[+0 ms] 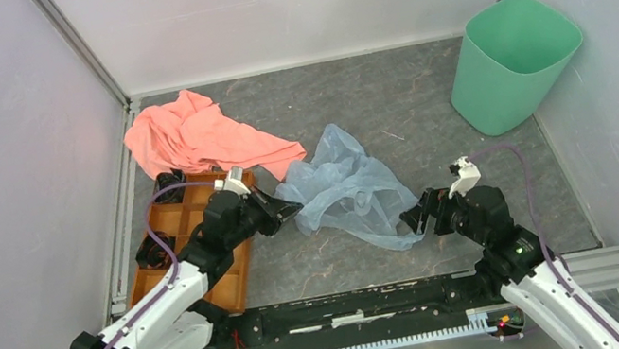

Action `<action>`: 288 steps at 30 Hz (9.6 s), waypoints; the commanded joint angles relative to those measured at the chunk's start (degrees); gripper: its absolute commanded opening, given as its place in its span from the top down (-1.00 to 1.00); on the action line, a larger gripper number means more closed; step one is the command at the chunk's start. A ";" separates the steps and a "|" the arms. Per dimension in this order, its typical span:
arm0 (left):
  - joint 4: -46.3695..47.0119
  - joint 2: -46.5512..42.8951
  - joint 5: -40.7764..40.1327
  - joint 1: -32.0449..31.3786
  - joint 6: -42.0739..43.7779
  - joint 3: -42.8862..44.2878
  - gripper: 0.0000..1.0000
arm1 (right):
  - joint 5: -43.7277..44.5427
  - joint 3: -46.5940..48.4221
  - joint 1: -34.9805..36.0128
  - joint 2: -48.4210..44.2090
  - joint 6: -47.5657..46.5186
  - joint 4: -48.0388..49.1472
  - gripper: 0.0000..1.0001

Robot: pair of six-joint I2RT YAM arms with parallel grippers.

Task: Put the trash bags into the trash bin

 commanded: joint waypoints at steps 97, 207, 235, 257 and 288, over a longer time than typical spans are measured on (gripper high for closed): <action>-35.93 20.47 -5.44 -21.61 35.77 39.23 0.96 | 19.48 23.87 0.29 28.89 -24.58 -2.36 1.00; -23.60 8.85 2.36 -2.06 31.52 28.96 0.96 | -0.44 28.65 1.75 25.78 -23.27 13.67 0.99; -21.32 -6.38 -6.74 -2.26 31.58 26.05 0.96 | -3.20 29.32 1.79 18.57 -19.31 17.67 0.99; -34.55 -13.57 -1.21 -2.27 38.69 32.80 0.96 | -9.92 33.63 1.77 16.21 -25.91 5.13 0.99; -20.36 -13.94 -15.92 -2.26 47.65 23.54 0.96 | 34.21 63.59 17.22 39.75 -37.05 -14.72 -0.96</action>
